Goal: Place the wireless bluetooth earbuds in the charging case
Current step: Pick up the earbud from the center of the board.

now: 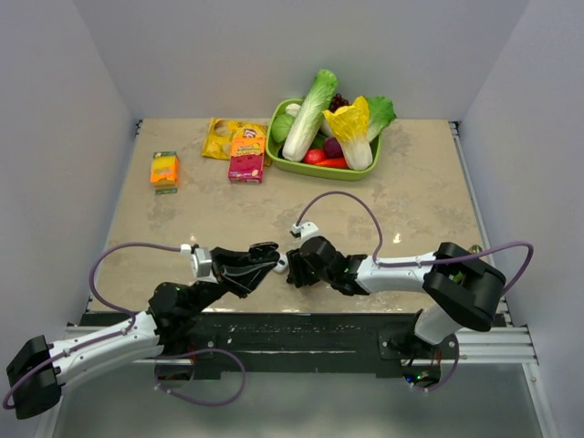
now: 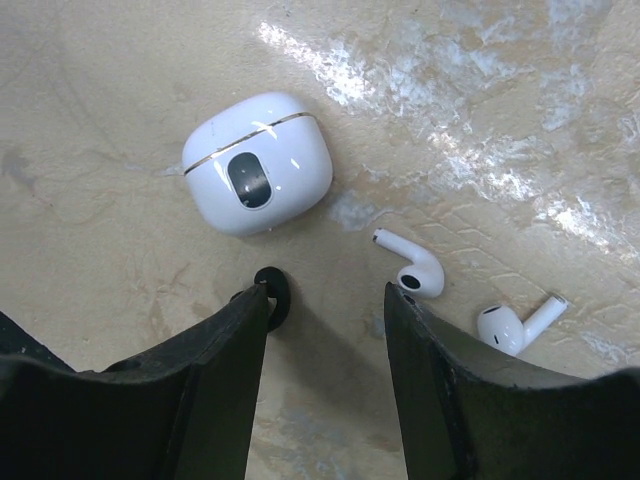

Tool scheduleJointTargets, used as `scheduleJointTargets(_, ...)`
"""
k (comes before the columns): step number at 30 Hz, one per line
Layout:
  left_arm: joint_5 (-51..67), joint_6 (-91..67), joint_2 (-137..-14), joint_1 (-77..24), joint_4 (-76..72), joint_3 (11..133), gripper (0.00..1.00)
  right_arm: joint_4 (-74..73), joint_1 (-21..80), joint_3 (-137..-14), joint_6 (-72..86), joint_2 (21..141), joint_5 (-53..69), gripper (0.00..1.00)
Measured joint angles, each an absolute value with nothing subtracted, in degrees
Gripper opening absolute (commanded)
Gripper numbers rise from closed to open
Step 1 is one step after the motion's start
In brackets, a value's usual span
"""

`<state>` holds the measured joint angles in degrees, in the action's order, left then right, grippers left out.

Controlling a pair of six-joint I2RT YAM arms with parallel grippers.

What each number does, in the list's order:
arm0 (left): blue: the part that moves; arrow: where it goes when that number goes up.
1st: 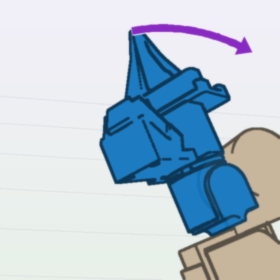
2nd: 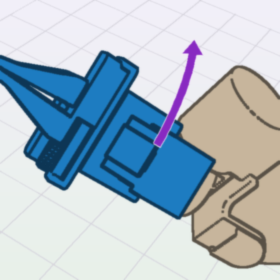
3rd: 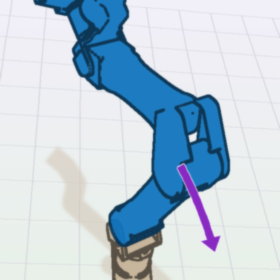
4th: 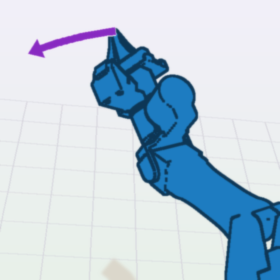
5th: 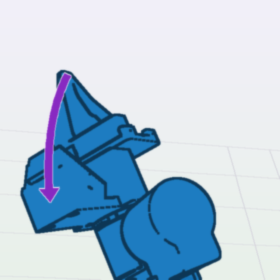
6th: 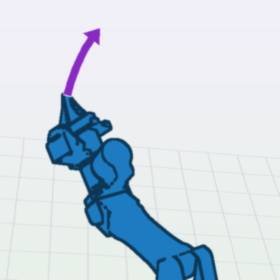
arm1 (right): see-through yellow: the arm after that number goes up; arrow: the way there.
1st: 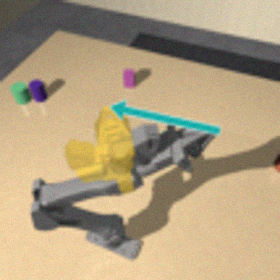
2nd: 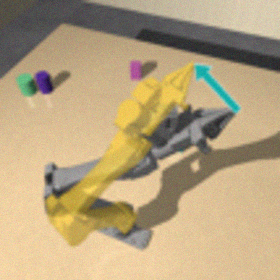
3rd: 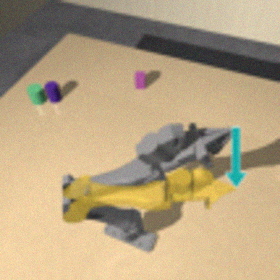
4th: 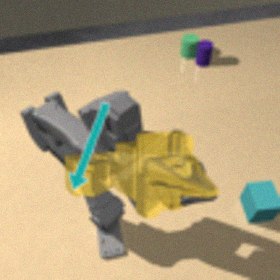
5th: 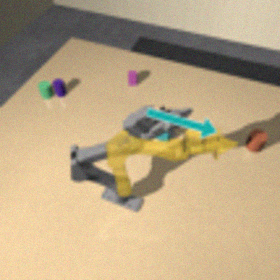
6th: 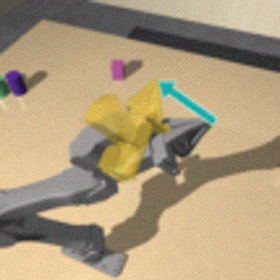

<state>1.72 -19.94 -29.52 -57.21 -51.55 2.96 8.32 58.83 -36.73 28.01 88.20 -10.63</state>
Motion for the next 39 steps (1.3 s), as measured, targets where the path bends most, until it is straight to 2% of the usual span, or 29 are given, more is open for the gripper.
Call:
scheduleJointTargets(5,1.72,-19.94,-29.63,-57.21,-51.55,2.96,0.0,9.37,58.83,-37.12,27.94,88.97,-9.21,0.48)
scheduleJointTargets(12,1.72,-19.94,-29.74,-57.21,-51.55,2.96,0.0,10.7,58.81,-37.3,28.21,89.73,-6.76,0.26)
scheduleJointTargets(23,1.78,-19.94,-30.17,-57.21,-51.57,2.96,0.0,12.71,58.81,-37.39,28.73,90.74,-4.32,0.24)
scheduleJointTargets(28,1.93,-19.94,-30.17,-57.21,-51.55,2.96,0.0,13.72,58.81,-37.39,29.12,91.18,-3.36,0.12)
scheduleJointTargets(29,1.96,-19.94,-30.15,-57.21,-51.55,2.96,0.0,13.85,58.81,-37.39,29.19,91.24,-3.29,0.03)
scheduleJointTargets(30,1.96,-19.94,-30.15,-57.21,-51.55,2.96,0.0,13.87,58.81,-37.39,29.3,91.26,-3.2,0.0)
scheduleJointTargets(36,1.98,-19.94,-30.15,-57.21,-51.46,2.96,0.0,12.99,58.83,-37.21,29.58,90.19,-3.11,0.0)
scheduleJointTargets(39,1.96,-19.94,-30.13,-57.21,-51.29,2.96,0.0,7.88,58.87,-36.4,29.26,85.62,-3.57,0.0)
